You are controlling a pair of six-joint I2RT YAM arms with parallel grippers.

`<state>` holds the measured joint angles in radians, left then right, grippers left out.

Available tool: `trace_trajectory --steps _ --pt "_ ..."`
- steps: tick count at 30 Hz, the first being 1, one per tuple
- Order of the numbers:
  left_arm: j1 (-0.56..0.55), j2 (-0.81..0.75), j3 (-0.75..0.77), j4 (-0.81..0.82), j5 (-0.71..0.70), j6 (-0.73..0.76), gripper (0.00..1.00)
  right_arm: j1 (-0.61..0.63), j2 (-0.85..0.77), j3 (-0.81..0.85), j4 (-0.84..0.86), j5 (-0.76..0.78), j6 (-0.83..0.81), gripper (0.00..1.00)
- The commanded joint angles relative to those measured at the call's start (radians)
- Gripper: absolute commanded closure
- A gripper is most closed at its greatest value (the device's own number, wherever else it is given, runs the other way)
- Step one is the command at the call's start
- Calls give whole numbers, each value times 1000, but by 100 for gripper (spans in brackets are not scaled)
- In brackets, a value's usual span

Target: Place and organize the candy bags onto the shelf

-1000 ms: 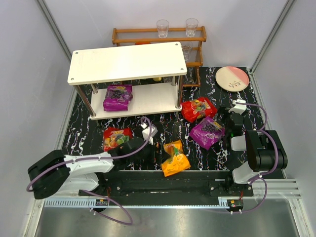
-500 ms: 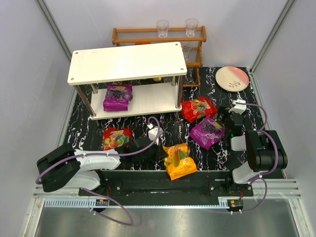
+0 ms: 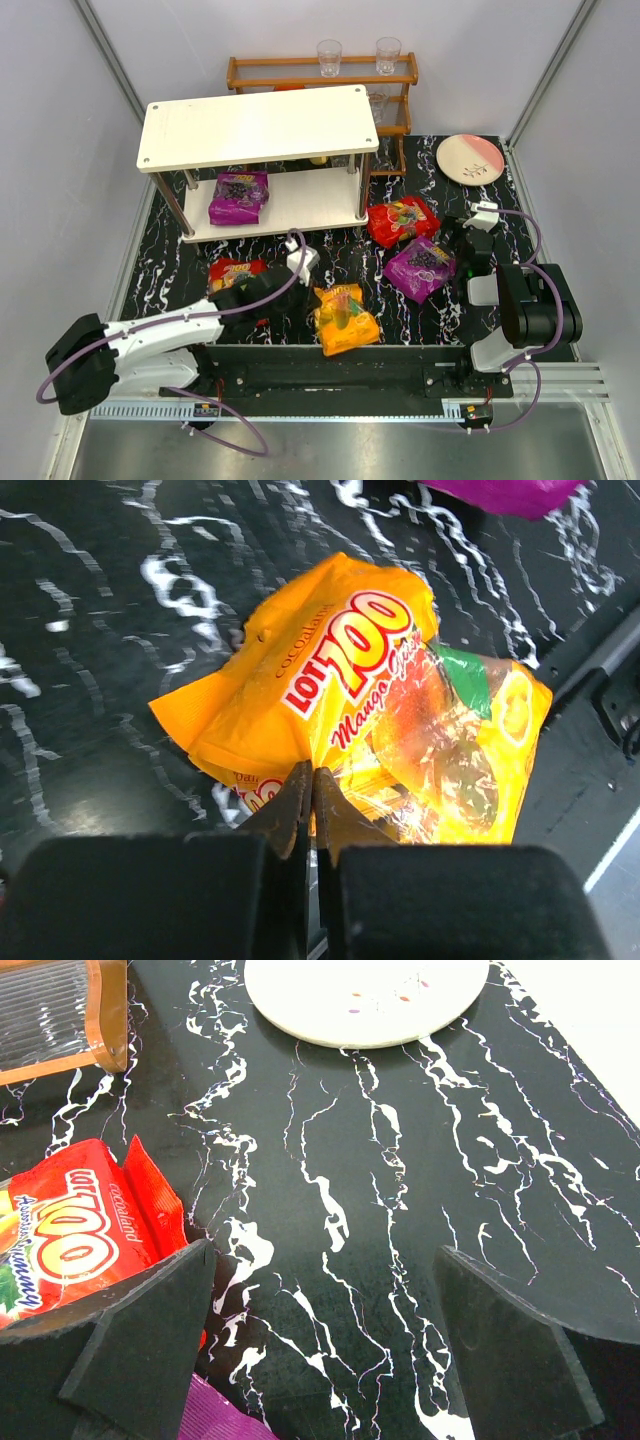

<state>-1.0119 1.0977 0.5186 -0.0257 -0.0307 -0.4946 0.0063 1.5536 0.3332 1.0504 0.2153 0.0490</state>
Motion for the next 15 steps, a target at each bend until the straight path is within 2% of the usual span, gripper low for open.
trace_trajectory --steps 1,5,8,15 --pt "100 -100 29 -39 -22 50 100 -2 0 24 43 -10 -12 0" --pt "231 -156 18 -69 18 76 100 0 0 24 42 -10 -14 0" --pt "278 -157 34 -92 55 109 100 -2 0 24 43 -10 -12 0" --pt "318 -105 89 -163 58 183 100 -2 0 24 43 -10 -14 0"
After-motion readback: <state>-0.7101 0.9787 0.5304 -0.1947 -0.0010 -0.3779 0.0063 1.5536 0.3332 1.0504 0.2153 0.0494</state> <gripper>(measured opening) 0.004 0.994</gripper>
